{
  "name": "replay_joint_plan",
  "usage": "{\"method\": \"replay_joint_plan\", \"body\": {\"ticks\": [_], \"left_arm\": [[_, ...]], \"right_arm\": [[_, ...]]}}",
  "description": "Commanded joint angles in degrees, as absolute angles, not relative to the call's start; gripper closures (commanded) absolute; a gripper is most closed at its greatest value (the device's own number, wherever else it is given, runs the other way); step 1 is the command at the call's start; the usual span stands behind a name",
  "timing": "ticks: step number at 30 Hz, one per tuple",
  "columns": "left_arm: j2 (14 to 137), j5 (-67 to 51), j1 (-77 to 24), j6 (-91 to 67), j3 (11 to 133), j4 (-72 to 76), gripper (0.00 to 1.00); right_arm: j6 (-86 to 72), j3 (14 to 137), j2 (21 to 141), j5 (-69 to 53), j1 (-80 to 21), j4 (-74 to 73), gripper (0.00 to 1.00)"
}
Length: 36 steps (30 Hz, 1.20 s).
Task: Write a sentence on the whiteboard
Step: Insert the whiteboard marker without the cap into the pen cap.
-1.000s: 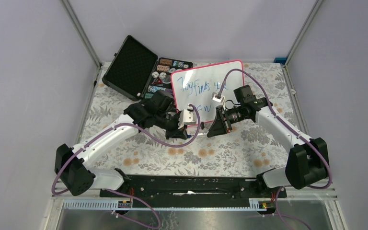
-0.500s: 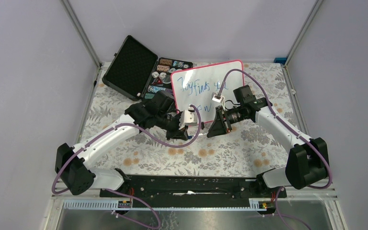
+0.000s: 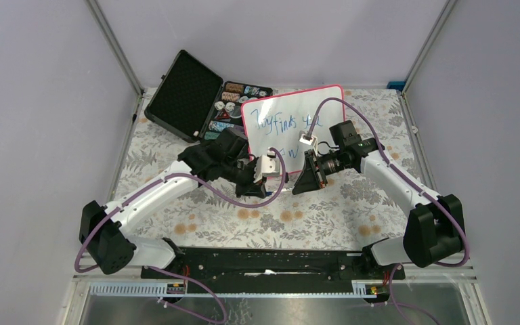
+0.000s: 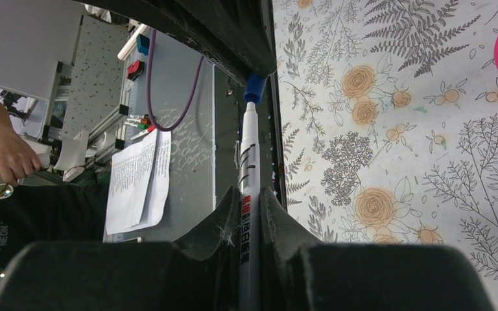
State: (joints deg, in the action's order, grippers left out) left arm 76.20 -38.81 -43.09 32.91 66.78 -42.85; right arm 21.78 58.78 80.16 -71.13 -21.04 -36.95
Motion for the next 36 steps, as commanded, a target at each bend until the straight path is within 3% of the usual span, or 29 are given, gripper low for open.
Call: {"method": "replay_joint_plan", "body": {"ticks": [1,36], "left_arm": [[75.68,-40.07,-43.38,32.45,69.48,-41.75,1.00],[81.26,-43.34,-43.51,20.32,75.14,-38.33,1.00]], "right_arm": [[22.58,59.75,80.00,-71.07,-21.79,-37.31,1.00],[20.37,61.98,81.74,-64.75,-26.47,-33.88,1.00]]}}
